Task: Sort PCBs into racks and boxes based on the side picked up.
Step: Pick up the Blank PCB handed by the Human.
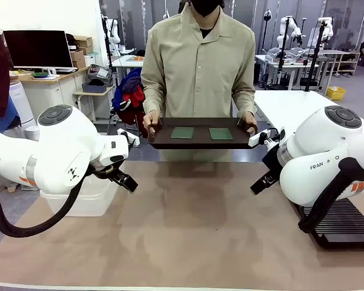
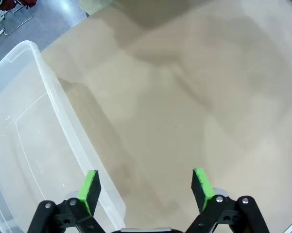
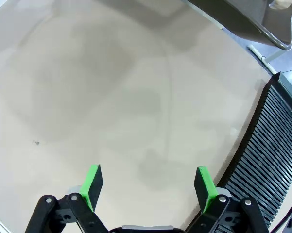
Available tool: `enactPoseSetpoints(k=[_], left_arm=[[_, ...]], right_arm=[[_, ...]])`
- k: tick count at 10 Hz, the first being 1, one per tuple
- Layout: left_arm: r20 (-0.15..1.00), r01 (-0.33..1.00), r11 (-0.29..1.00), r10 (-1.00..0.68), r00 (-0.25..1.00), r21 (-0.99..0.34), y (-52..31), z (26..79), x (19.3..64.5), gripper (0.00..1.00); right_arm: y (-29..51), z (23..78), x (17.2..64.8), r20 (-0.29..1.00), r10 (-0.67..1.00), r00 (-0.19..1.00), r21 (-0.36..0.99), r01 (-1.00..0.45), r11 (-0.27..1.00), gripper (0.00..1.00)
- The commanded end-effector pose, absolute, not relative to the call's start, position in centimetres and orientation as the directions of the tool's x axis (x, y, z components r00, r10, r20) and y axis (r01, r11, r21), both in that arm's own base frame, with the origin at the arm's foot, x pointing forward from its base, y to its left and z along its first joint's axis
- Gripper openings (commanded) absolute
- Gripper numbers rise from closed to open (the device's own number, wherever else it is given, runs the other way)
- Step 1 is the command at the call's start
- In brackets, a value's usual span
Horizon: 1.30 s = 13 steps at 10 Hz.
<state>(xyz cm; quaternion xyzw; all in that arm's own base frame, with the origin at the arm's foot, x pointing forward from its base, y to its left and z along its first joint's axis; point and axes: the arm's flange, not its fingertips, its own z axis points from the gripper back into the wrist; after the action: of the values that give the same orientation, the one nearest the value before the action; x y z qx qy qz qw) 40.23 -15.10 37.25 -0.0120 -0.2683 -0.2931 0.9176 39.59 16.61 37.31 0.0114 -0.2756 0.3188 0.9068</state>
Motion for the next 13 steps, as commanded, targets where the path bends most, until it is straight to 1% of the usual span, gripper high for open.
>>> enactPoseSetpoints(k=[1, 8, 9, 10, 11, 12, 13], left_arm=[[0.499, 0.544, 0.828, -0.531, 0.684, 0.135, -15.1, 37.2, 40.2, 1.00], [0.499, 0.544, 0.828, -0.531, 0.684, 0.135, -15.1, 37.2, 40.2, 1.00], [0.496, 0.615, 0.778, -0.588, 0.639, 0.129, -14.8, 38.7, 39.7, 1.00], [0.468, 0.634, 0.768, -0.595, 0.653, 0.093, -15.3, 39.5, 38.8, 1.00], [0.464, 0.648, 0.759, -0.597, 0.654, 0.064, -16.0, 39.9, 39.0, 1.00], [0.473, 0.714, 0.700, -0.631, 0.615, 0.005, -15.1, 40.8, 38.6, 1.00], [0.478, 0.753, 0.658, -0.660, 0.579, -0.003, -14.6, 41.7, 38.9, 1.00]], right_arm=[[16.6, 37.3, 39.6, 0.507, 0.572, 0.645, -0.155, -0.584, 0.797, 1.00], [16.6, 37.3, 39.6, 0.507, 0.572, 0.645, -0.155, -0.584, 0.796, 1.00], [17.6, 37.9, 36.9, 0.500, 0.565, 0.656, -0.121, -0.593, 0.796, 1.00], [16.4, 38.9, 36.0, 0.453, 0.593, 0.666, -0.080, -0.632, 0.771, 1.00], [14.6, 40.0, 36.7, 0.430, 0.619, 0.657, -0.062, -0.663, 0.746, 1.00], [14.9, 39.9, 35.8, 0.438, 0.601, 0.669, -0.029, -0.658, 0.753, 1.00], [14.4, 40.3, 35.9, 0.442, 0.598, 0.669, -0.006, -0.664, 0.748, 1.00]])
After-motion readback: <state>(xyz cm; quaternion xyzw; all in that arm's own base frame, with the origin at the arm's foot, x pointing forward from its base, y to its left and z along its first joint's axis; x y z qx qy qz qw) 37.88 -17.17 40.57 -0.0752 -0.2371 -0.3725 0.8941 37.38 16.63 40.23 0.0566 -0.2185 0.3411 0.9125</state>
